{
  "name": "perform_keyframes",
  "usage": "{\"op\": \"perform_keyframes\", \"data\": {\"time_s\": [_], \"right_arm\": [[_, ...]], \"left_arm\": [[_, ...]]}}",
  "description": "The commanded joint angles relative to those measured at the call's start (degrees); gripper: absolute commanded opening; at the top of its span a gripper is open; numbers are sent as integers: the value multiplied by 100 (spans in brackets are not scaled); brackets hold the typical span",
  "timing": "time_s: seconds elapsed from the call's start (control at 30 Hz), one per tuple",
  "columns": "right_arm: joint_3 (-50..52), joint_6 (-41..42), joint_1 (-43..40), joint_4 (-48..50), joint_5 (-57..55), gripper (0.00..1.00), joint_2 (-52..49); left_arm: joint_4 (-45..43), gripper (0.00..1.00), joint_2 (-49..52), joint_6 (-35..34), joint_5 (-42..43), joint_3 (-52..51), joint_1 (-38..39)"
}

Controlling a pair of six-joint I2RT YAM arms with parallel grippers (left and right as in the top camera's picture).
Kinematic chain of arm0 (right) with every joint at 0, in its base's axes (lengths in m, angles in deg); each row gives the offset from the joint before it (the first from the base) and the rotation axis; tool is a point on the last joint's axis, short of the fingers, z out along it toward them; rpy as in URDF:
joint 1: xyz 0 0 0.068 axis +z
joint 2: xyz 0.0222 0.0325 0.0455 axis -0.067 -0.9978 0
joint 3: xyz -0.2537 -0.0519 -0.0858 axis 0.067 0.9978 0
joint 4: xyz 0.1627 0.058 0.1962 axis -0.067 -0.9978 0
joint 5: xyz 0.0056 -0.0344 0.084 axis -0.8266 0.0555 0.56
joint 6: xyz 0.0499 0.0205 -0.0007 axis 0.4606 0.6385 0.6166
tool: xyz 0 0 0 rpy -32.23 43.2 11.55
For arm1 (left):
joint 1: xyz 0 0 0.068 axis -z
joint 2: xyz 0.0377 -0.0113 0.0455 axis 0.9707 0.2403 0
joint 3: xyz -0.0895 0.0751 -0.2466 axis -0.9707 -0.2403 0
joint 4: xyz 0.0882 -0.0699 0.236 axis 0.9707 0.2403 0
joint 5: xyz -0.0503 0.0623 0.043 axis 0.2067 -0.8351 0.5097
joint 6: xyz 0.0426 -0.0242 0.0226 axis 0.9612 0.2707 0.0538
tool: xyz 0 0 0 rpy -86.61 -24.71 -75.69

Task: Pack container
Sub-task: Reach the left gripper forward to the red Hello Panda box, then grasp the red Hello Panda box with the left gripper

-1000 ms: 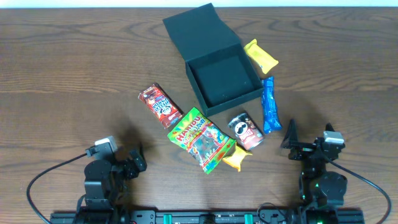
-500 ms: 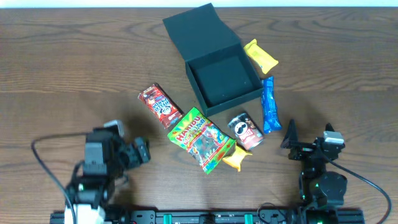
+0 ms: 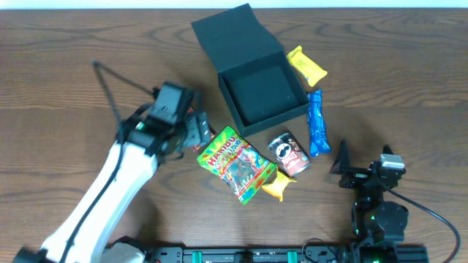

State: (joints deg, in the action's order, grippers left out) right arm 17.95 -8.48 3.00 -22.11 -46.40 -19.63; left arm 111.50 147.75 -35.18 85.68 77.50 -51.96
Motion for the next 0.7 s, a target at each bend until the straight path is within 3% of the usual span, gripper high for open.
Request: {"op": "perform_keyframes", "data": {"time_s": [0.0, 0.1, 0.33, 0.5, 0.57, 0.67], "right_arm": [[9, 63, -26, -22, -15, 99, 35], [9, 63, -26, -22, -15, 99, 35], [9, 63, -26, -22, -15, 99, 35], [9, 63, -26, -22, -15, 99, 35], [9, 63, -26, -22, -15, 99, 35], [9, 63, -26, -22, -15, 99, 35]], "left_arm": [[81, 95, 568, -522, -378, 516, 87], [7, 95, 1047, -793, -339, 813, 96], [-831, 95, 1932, -1222, 710, 846, 22], [-914, 98, 2328, -1211, 538, 846, -70], [-866, 85, 2354, -1530, 179, 846, -129], [-579, 84, 2350, -2420, 146, 846, -214]]}}
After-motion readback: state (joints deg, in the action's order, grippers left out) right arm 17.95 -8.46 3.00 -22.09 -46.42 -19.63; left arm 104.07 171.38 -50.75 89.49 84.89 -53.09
